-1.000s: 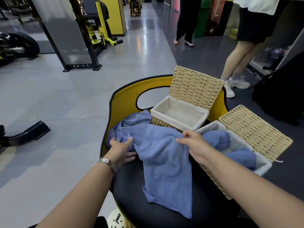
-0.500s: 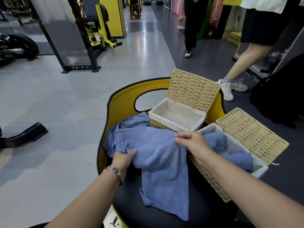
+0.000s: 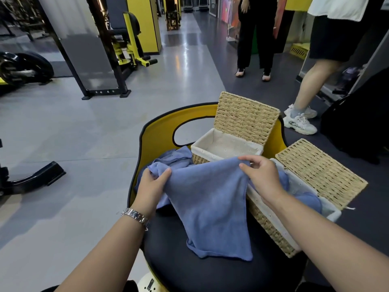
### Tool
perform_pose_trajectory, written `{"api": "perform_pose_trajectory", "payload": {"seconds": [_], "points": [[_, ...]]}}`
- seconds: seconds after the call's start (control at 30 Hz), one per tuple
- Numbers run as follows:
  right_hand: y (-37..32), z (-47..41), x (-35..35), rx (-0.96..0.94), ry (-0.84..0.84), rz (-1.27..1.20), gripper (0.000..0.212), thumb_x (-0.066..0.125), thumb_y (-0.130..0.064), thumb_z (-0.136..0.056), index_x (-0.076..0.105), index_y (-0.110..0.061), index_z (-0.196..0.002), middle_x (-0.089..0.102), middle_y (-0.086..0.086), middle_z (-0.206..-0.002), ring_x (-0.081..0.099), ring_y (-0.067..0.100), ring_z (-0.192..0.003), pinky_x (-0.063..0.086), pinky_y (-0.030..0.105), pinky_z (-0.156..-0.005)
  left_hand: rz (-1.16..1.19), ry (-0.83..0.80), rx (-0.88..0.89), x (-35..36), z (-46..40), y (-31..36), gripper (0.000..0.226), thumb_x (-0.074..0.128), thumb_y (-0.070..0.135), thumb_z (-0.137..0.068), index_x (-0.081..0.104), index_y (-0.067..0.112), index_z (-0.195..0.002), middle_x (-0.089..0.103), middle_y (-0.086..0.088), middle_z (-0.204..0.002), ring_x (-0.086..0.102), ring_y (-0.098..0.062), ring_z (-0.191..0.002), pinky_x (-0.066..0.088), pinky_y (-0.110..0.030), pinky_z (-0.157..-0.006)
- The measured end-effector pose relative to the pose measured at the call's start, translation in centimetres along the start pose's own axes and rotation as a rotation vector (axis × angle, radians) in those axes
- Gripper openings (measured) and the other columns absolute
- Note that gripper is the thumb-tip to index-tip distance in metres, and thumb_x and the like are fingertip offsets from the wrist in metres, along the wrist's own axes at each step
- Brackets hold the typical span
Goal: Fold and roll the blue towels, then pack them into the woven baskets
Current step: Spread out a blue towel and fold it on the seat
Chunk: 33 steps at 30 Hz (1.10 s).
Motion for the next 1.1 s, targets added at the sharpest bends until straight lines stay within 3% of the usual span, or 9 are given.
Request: {"api": "perform_pose_trajectory", "payload": {"seconds": [0.07,0.13,0.2,0.3,0.43,0.6,0.7,0.93,1.1], "points": [[-0.4,-0.1,-0.8,-0.014,0.03,-0.006,0.025,0.066,-0.003,-0.085,0.069,-0.028,-0.09,0.07,-0.007,-0.083,0.064,0.008,-0.077,0.048,0.02,-0.067,0.044,-0.057,-0.016,0.1,0.0,0.8,0.043,0.064,0.043,-0.084,0.053,0.004,-0.097,0.061,-0.009,-0.086,0.062,-0.019,-0.083,0.05,-0.036,-0.071],[-0.5,-0.2,-1.3,0.0,0.014,-0.033,0.025,0.067,-0.003,-0.084,0.069,-0.028,-0.088,0.07,-0.006,-0.086,0.065,0.009,-0.079,0.051,0.022,-0.07,0.109,-0.086,-0.009,0.3,0.0,1.8,0.025,0.057,0.031,-0.094,0.054,0.012,-0.108,0.065,-0.009,-0.096,0.066,-0.016,-0.086,0.052,-0.029,-0.069],[-0.6,-0.3,-1.7,0.037,-0.035,-0.078,0.024,0.068,-0.003,-0.083,0.07,-0.026,-0.089,0.07,-0.002,-0.09,0.063,0.013,-0.084,0.051,0.027,-0.073,0.072,-0.084,0.057,0.0,0.3,3.0,0.018,0.053,0.019,-0.096,0.054,0.023,-0.114,0.068,-0.005,-0.095,0.067,-0.009,-0.077,0.051,-0.021,-0.062],[-1.9,0.1,-2.7,0.099,-0.122,-0.243,0.023,0.066,0.002,-0.083,0.07,-0.02,-0.091,0.069,0.002,-0.086,0.062,0.016,-0.082,0.049,0.028,-0.071,-0.156,-0.037,0.174,-1.3,0.7,4.5,0.031,0.059,0.018,-0.093,0.051,0.029,-0.121,0.072,-0.002,-0.094,0.069,-0.015,-0.085,0.052,-0.028,-0.069],[-5.9,1.3,-4.1,0.205,-0.327,-0.629,0.029,0.06,0.006,-0.08,0.064,-0.01,-0.103,0.07,0.004,-0.082,0.066,0.015,-0.074,0.055,0.028,-0.065,-0.463,0.11,0.316,-2.6,2.1,8.5,0.027,0.068,0.026,-0.085,0.056,0.024,-0.109,0.069,0.006,-0.076,0.065,-0.011,-0.075,0.046,-0.023,-0.06],[-10.9,2.3,-6.5,0.215,-0.303,-0.821,0.029,0.062,0.0,-0.071,0.061,-0.011,-0.098,0.069,0.001,-0.072,0.068,0.014,-0.07,0.058,0.028,-0.07,-0.381,0.178,0.38,-4.4,3.3,14.5,0.025,0.072,0.028,-0.083,0.055,0.025,-0.102,0.065,0.01,-0.081,0.062,-0.006,-0.078,0.047,-0.024,-0.066],[-15.0,2.4,-8.6,0.068,-0.245,-0.699,0.023,0.063,0.002,-0.074,0.064,-0.008,-0.095,0.069,0.002,-0.073,0.068,0.012,-0.072,0.057,0.024,-0.07,-0.26,0.057,0.458,-4.9,4.5,18.3,0.014,0.066,0.022,-0.088,0.068,0.035,-0.092,0.069,0.004,-0.096,0.063,-0.013,-0.094,0.051,-0.029,-0.082],[-24.6,4.9,-13.4,-0.434,0.052,0.107,0.018,0.062,-0.003,-0.087,0.07,-0.013,-0.099,0.065,-0.005,-0.079,0.061,-0.005,-0.063,0.046,0.009,-0.057,-0.409,0.047,0.637,-7.2,8.6,26.1,0.019,0.075,0.031,-0.078,0.071,0.041,-0.093,0.069,-0.006,-0.088,0.06,-0.014,-0.081,0.052,-0.039,-0.088],[-25.2,7.5,-13.6,-0.492,0.063,0.266,0.014,0.061,-0.006,-0.088,0.069,-0.017,-0.091,0.065,-0.001,-0.076,0.061,0.011,-0.067,0.05,0.024,-0.062,-0.619,0.111,0.746,-7.2,11.9,27.2,0.015,0.073,0.025,-0.081,0.072,0.028,-0.096,0.071,-0.005,-0.086,0.065,-0.021,-0.078,0.055,-0.033,-0.076]]}}
Point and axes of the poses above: each hand's wrist, its own z-axis away from the middle knuckle, its own x-axis out of the palm, y = z × x, the point moved 6 cm from there along -z, towards the middle knuckle
